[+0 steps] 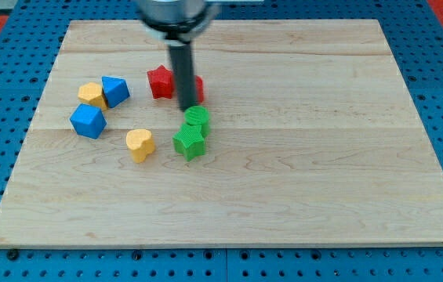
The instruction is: Push the red circle slightly towards red star
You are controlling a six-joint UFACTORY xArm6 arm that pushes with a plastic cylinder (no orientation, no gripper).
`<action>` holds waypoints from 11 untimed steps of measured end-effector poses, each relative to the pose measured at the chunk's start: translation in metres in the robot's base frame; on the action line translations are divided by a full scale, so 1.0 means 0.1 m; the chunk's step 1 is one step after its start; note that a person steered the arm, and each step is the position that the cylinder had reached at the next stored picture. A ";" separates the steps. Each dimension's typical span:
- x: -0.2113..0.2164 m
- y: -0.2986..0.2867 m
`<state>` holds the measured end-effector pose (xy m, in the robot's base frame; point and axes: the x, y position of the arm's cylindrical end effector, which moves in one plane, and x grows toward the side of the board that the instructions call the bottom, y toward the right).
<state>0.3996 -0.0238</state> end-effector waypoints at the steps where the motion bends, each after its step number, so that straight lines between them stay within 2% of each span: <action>1: -0.11 0.22; 2: -0.28 0.22; 7: -0.28 0.21; 8: -0.17 0.11; 9: 0.01 -0.37; 10: 0.03 -1.01; 11: 0.03 -1.36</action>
